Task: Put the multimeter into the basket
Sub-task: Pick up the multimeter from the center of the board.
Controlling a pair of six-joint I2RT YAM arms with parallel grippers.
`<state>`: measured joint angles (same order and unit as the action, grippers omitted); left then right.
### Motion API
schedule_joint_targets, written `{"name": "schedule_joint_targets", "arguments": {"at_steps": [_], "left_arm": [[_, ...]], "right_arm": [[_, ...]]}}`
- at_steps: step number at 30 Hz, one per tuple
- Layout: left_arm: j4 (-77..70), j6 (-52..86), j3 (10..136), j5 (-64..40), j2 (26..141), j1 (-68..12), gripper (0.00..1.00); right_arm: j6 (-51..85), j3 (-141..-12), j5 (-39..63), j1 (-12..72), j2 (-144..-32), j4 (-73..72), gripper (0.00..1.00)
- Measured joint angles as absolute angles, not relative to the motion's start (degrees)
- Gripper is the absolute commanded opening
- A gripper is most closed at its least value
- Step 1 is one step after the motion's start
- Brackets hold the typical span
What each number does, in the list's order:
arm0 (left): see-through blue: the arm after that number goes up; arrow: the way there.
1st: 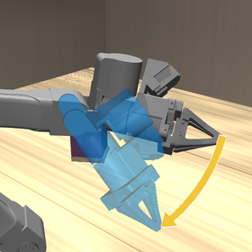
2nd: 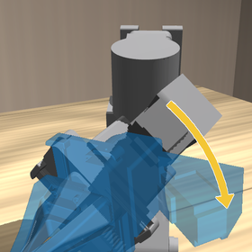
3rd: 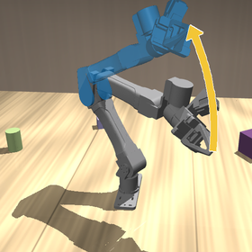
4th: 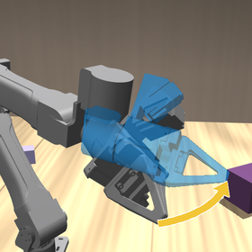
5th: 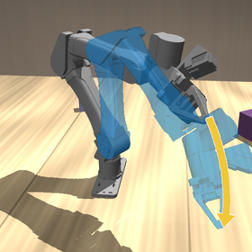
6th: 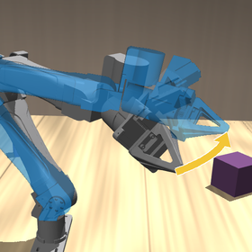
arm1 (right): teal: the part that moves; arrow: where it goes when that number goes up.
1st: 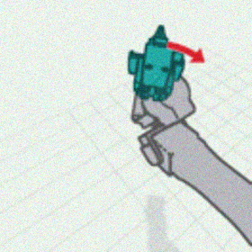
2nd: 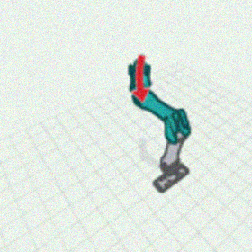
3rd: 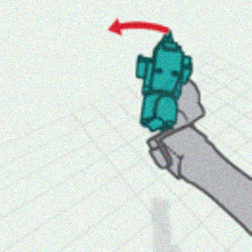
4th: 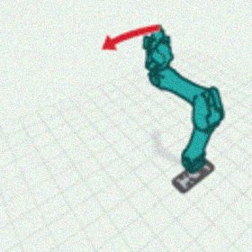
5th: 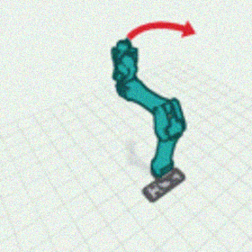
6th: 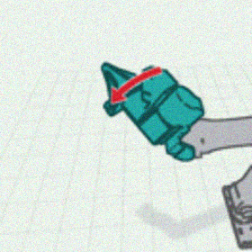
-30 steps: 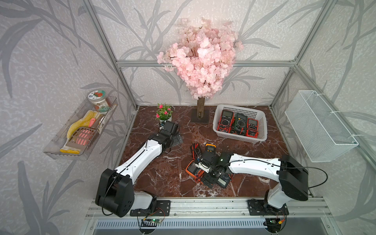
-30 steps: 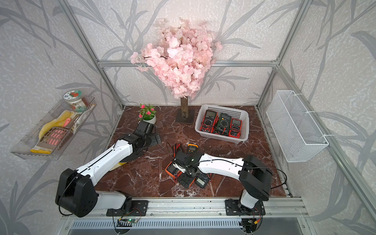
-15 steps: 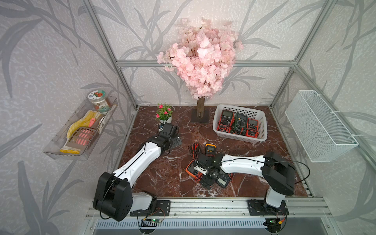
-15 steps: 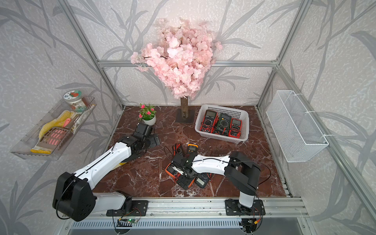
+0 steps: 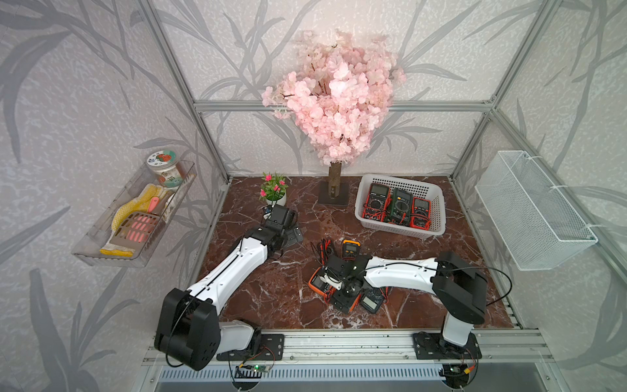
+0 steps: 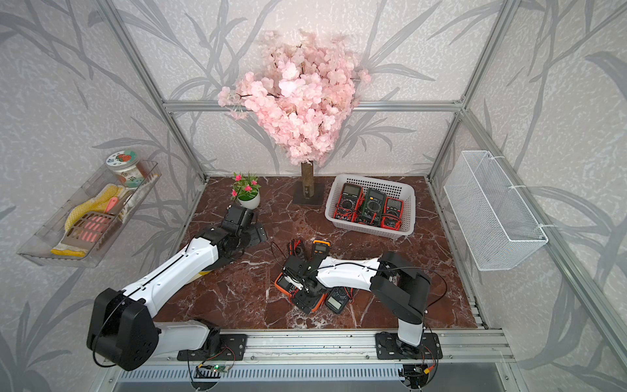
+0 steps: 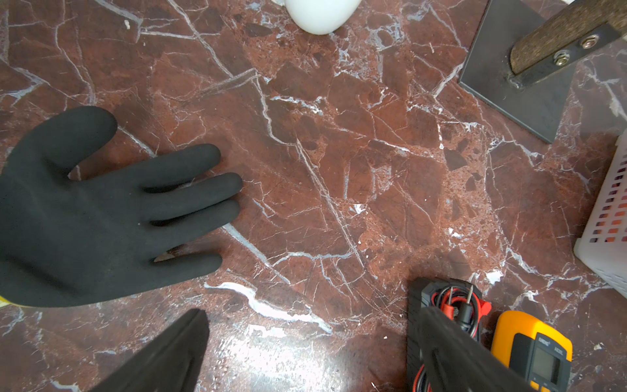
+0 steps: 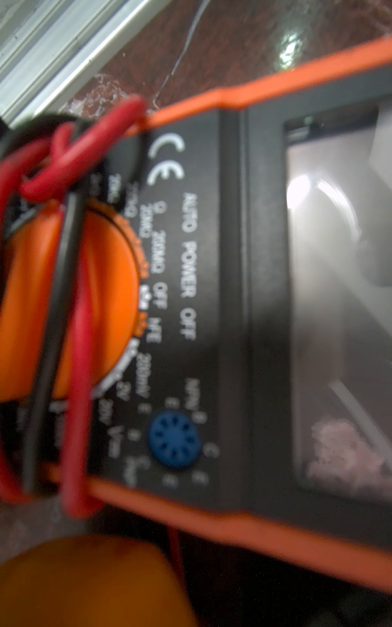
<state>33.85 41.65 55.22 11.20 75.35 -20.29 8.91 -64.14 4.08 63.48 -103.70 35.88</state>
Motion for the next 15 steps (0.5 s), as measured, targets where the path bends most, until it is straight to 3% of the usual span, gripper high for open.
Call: {"name": "schedule_joint_targets", "arguments": {"at_steps": [15], "left_arm": [[32.6, 42.1, 58.3, 12.0, 77.1, -19.9, 1.00]], "right_arm": [[6.1, -65.7, 1.9, 63.5, -94.9, 43.6, 0.45]]}}
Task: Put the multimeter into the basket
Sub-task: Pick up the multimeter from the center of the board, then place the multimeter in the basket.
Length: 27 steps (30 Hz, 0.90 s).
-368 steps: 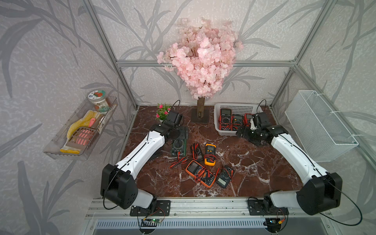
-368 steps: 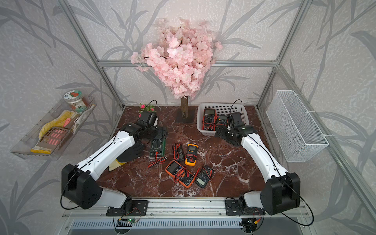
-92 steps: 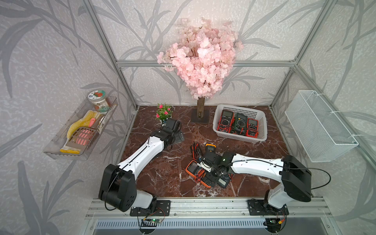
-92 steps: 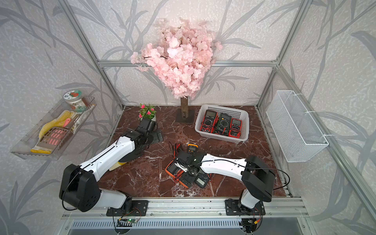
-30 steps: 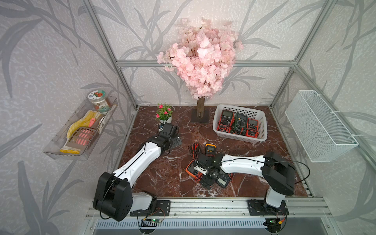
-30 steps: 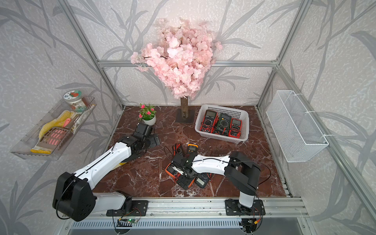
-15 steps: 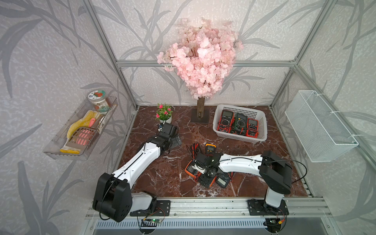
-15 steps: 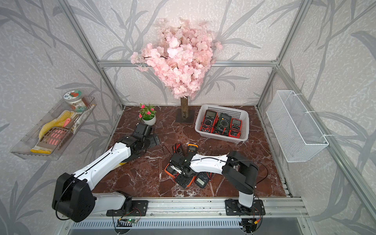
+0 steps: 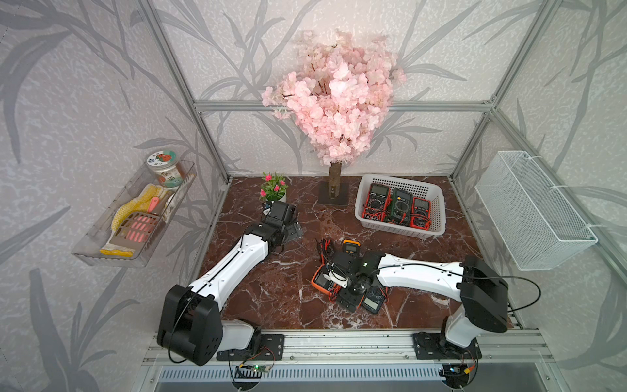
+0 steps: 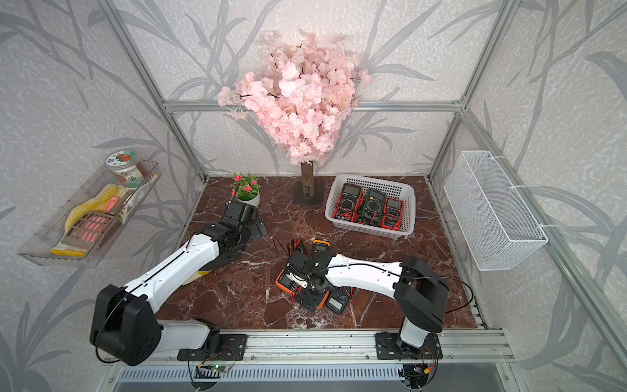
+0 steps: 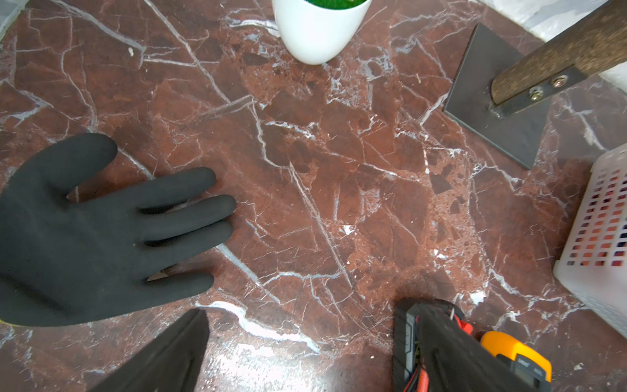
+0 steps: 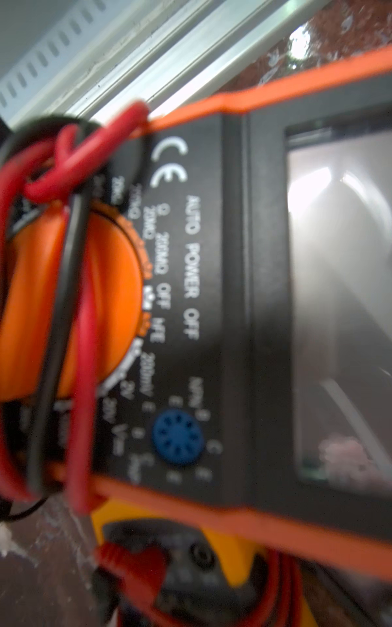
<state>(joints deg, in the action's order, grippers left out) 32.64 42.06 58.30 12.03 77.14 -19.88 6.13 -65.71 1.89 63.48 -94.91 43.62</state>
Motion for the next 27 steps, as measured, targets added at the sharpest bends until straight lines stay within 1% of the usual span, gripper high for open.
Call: {"name": "schedule_joint_targets", "arguments": {"at_steps": [10, 20, 27], "left_arm": [[31.4, 42.0, 60.7, 10.9, 78.0, -19.9, 1.00], [30.7, 42.1, 62.7, 7.7, 79.5, -19.9, 1.00], [28.9, 42.7, 63.4, 5.5, 81.9, -21.4, 1.00]], "right_arm": [[5.4, -66.8, -4.0, 62.2, -92.3, 47.2, 0.45], [4.8, -67.9, -7.1, 54.9, -88.4, 49.4, 0.45], [5.4, -69.6, -8.5, 50.7, -86.9, 50.3, 0.45]]}}
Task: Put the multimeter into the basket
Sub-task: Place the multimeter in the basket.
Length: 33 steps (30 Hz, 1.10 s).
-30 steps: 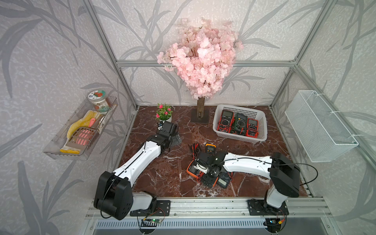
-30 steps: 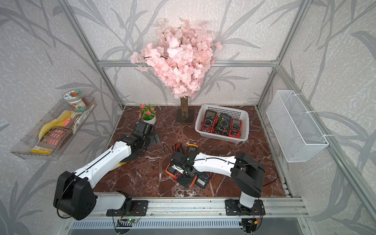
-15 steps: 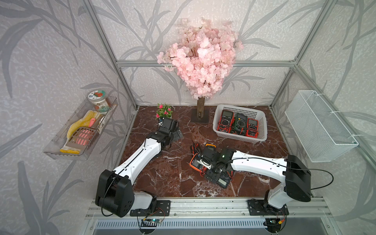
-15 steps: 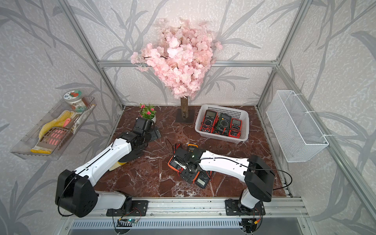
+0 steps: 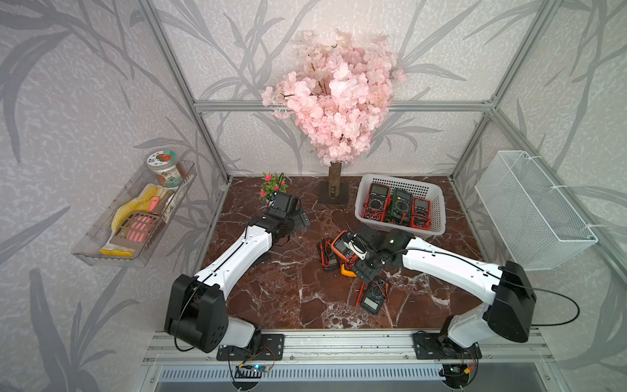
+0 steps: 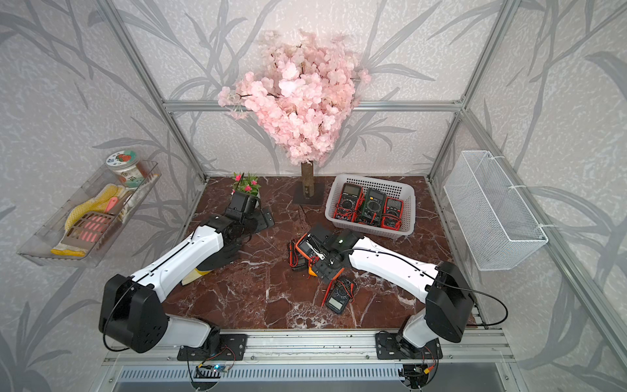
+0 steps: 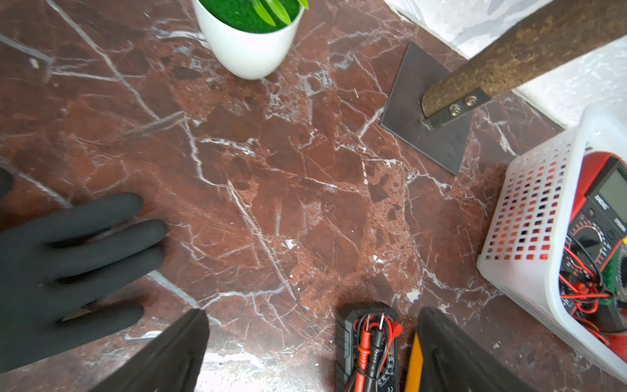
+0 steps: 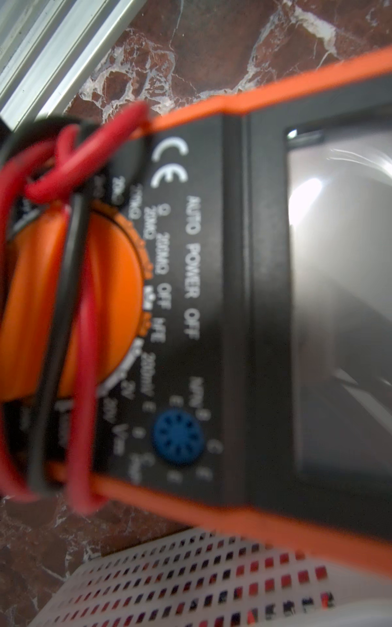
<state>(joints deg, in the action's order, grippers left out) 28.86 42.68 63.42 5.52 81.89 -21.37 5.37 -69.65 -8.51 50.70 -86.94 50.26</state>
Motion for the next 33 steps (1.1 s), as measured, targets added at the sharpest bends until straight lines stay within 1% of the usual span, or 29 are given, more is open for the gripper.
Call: {"name": "schedule_joint_targets", "arguments": {"at_steps": [11, 22, 27, 33], "left_arm": [[27.3, 43.5, 67.2, 4.3, 87.6, -27.6, 1.00], [26.3, 43.5, 69.6, 4.1, 91.1, -32.2, 1.00], [26.3, 43.5, 70.9, 4.2, 91.8, -32.8, 1.00], [26.3, 43.1, 72.3, 4.2, 93.0, -33.3, 1.00]], "right_arm": [[10.3, -70.9, -9.9, 42.2, -85.9, 51.9, 0.45], [17.7, -74.0, -10.2, 28.1, -83.9, 50.7, 0.45], [20.9, -77.1, -10.5, 21.8, -86.1, 50.4, 0.46], [22.9, -79.9, -10.8, 16.4, -89.9, 49.7, 0.46]]}}
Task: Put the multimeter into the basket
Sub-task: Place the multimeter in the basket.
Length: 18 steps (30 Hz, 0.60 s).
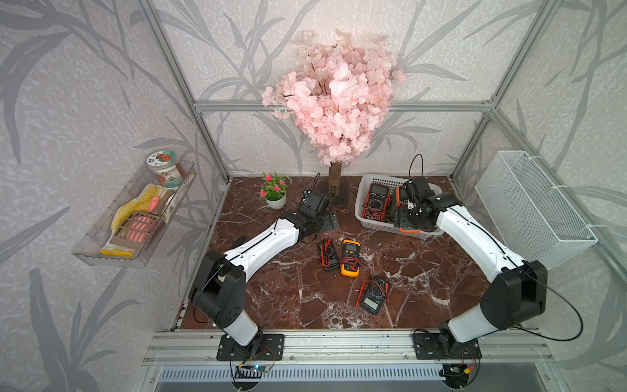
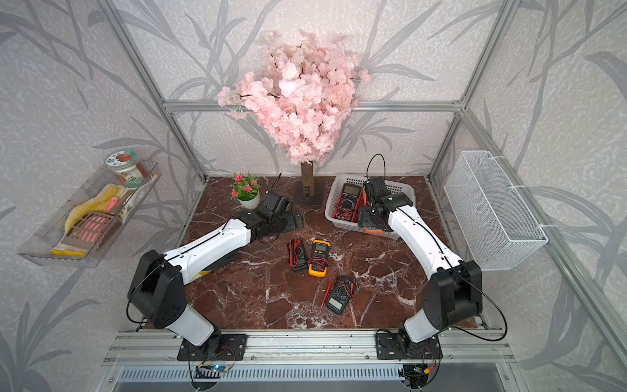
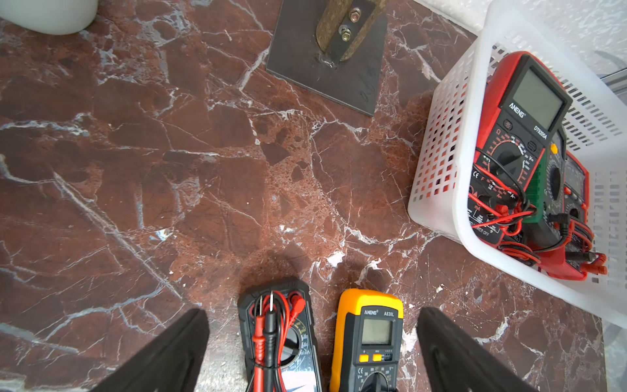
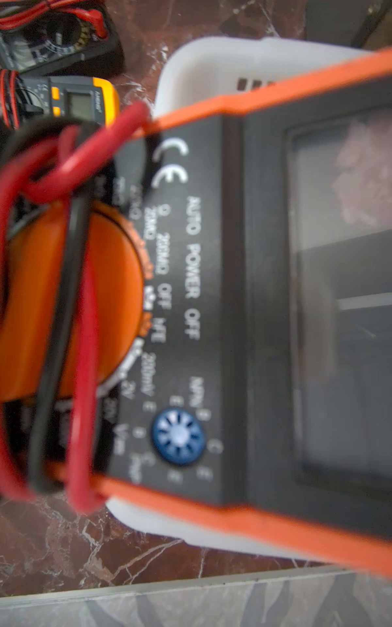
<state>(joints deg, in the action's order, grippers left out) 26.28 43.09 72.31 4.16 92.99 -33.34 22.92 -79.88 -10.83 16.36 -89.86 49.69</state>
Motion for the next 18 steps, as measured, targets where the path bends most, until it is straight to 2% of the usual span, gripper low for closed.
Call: {"name": "schedule_joint_targets", "arguments": {"at_steps": [18], "left_arm": [[26.9, 40.5, 76.9, 2.5, 97.6, -33.5, 1.00]], "right_arm": [[22.9, -88.0, -11.4, 4.9, -104.2, 47.6, 0.46]]}}
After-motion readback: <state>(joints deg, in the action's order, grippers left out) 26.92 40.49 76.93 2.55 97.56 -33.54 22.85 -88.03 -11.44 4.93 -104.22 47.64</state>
